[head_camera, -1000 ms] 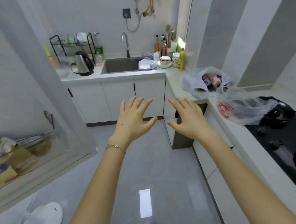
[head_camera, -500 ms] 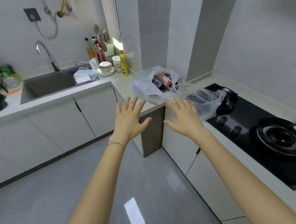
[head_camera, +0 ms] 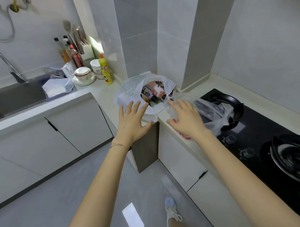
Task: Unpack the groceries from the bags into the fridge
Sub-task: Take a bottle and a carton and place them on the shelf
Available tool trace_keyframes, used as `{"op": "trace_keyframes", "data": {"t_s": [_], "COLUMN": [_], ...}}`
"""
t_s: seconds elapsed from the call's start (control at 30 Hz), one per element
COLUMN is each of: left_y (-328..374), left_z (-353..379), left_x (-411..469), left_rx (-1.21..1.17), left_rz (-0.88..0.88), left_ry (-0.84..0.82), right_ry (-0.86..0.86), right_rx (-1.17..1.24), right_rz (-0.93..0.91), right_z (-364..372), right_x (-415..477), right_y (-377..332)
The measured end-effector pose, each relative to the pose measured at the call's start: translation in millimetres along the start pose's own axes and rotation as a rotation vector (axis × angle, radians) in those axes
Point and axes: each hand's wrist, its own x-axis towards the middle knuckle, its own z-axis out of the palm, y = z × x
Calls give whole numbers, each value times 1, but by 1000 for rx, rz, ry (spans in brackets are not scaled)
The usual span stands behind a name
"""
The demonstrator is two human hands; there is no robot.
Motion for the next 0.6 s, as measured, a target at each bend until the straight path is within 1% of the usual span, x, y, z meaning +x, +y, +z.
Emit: {"op": "trace_keyframes", "data": {"t_s": [0.23,0.37,0.6], "left_y": [-14,-30,-66], "left_z": [42,69,105], "left_x": [104,136,177], "left_rx": [21,-1,-5], "left_rz": [-45,-73,-120], "left_ry": [-58,-87,-125], "right_ry": [-66,-110,-227], "right_rx": [5,22,59], "right_rz": [-40,-70,-76], "right_z": [16,33,83], "right_x": [112,159,213], "right_y": [45,59,60]}}
